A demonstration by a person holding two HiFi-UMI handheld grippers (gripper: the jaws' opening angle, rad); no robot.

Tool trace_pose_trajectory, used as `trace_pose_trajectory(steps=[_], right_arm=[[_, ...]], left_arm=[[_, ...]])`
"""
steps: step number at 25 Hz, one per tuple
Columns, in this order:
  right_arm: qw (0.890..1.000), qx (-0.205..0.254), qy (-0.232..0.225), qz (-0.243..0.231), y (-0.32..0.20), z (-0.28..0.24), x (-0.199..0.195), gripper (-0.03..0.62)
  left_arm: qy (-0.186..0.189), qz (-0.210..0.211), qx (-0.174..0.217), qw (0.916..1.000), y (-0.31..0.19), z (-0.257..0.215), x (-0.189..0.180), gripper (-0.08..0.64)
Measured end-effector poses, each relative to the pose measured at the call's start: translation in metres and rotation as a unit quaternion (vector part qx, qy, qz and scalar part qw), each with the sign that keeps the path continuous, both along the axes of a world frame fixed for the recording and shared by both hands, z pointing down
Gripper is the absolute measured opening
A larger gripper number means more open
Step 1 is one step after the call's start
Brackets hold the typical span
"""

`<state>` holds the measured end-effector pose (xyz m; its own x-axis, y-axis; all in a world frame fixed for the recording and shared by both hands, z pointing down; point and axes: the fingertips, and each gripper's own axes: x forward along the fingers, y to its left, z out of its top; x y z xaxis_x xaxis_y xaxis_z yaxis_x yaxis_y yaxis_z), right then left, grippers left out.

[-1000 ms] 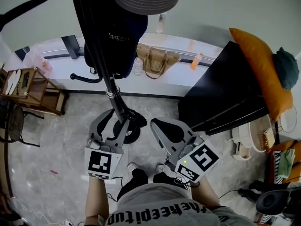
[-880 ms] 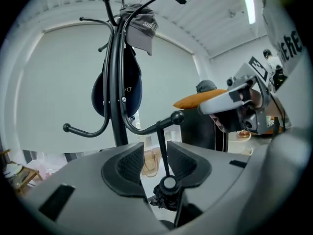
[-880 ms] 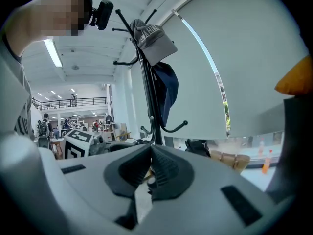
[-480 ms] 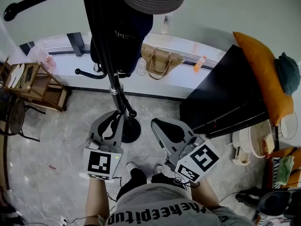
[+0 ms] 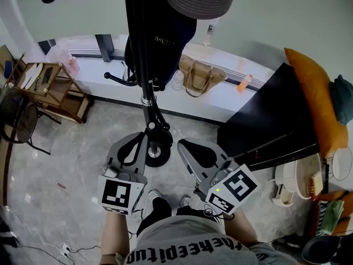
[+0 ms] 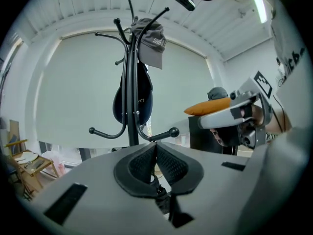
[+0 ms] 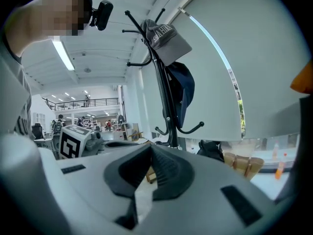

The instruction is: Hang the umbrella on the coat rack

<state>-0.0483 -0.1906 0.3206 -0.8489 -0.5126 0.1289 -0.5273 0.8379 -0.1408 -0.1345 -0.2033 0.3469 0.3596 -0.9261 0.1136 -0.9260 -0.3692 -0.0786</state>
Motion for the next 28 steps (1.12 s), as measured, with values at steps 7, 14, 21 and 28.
trace_pose_trajectory(steps=[7,14,21,28], right_arm=[[0.999,0.004,-0.001,-0.038,0.014,-0.003,-0.011,0.012],[0.997,0.009,-0.004,-0.080,0.027,-0.007,-0.024,0.012],[0.993,0.015,-0.008,-0.117,0.045,-0.011,-0.033,0.012],[0.988,0.021,-0.016,-0.153,0.062,-0.016,-0.040,0.012]], left_arm=[[0.040,-0.034,0.008,0.9986,0.026,-0.019,-0.010,0.015],[0.080,-0.057,0.035,0.9946,0.052,-0.040,-0.020,0.015],[0.074,-0.076,0.053,0.9930,0.077,-0.050,-0.019,0.015],[0.066,-0.098,0.057,0.9914,0.101,-0.056,-0.016,0.015]])
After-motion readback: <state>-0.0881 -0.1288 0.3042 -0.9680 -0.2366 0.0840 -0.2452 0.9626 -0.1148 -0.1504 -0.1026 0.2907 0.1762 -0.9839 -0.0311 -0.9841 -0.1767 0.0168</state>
